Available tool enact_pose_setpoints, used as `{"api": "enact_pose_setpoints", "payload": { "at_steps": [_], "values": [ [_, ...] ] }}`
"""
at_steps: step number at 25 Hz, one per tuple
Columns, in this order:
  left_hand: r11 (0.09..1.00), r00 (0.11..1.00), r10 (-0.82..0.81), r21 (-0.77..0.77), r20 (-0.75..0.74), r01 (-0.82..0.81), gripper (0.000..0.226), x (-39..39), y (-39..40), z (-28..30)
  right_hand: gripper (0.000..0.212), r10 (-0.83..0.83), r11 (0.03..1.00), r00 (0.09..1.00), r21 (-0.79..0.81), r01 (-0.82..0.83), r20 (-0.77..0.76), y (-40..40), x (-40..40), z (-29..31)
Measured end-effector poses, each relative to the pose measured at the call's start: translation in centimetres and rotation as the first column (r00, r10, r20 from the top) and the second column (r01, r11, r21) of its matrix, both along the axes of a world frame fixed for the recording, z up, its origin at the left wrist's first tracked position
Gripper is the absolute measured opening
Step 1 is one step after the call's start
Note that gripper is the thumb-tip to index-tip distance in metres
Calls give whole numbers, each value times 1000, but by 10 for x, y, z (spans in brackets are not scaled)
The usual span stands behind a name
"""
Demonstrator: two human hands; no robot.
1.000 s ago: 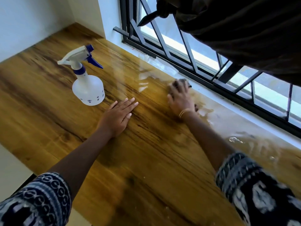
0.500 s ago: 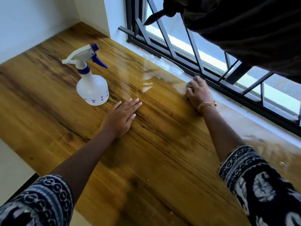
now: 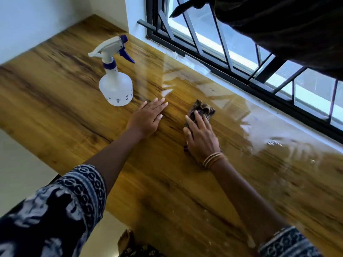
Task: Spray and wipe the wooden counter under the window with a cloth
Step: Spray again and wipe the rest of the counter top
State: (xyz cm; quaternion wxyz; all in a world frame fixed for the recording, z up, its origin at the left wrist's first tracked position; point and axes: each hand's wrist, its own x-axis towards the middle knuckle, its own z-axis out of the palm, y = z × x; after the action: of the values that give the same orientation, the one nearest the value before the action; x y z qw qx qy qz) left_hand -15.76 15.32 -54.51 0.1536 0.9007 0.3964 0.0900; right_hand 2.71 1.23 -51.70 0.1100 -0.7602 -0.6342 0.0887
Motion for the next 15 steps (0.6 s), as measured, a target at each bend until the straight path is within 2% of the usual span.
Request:
{"api": "enact_pose_setpoints", "payload": {
  "at_steps": [2, 3, 5, 6, 8, 9, 10, 11, 13, 14, 15],
  "values": [
    [999, 999, -35, -35, 19, 36, 52, -9, -2, 1, 47, 85, 994, 996, 61, -88, 41, 21, 33, 22],
    [997, 998, -55, -47, 41, 57, 52, -18, -4, 1, 45, 137, 989, 988, 43, -140, 66, 32, 53, 32],
    [993, 992, -103, -45, 70, 107, 51, -39, -10, 1, 42, 190, 979, 982, -67, -191, -18, 40, 77, 39],
    [991, 990, -123, -46, 74, 127, 51, -51, -13, 1, 44, 126, 987, 988, -85, -134, -89, 35, 79, 36],
    [989, 988, -136, -43, 70, 139, 51, -76, -16, 1, 62, -135, 989, 969, -86, 119, -206, 11, 50, 18],
    [991, 990, -126, -34, 64, 128, 51, -86, -19, 1, 75, -213, 976, 960, -91, 200, -181, -5, 20, 8],
    [993, 992, -112, -24, 58, 114, 51, -92, -22, 1, 83, -208, 977, 975, -66, 203, -74, -20, -17, -2],
    [994, 993, -104, -16, 54, 105, 50, -96, -24, 1, 84, -139, 990, 990, -31, 140, 21, -33, -53, -12],
    [995, 994, -100, -13, 53, 101, 50, -97, -26, 2, 70, 126, 991, 986, 30, -130, 113, -43, -92, -24],
    [995, 994, -100, -15, 47, 101, 50, -98, -27, 2, 61, 243, 967, 961, 52, -251, 129, -34, -86, -26],
    [995, 994, -101, -11, 33, 102, 50, -100, -27, 1, 53, 248, 961, 958, 87, -262, 147, -19, -64, -24]
  ]
}}
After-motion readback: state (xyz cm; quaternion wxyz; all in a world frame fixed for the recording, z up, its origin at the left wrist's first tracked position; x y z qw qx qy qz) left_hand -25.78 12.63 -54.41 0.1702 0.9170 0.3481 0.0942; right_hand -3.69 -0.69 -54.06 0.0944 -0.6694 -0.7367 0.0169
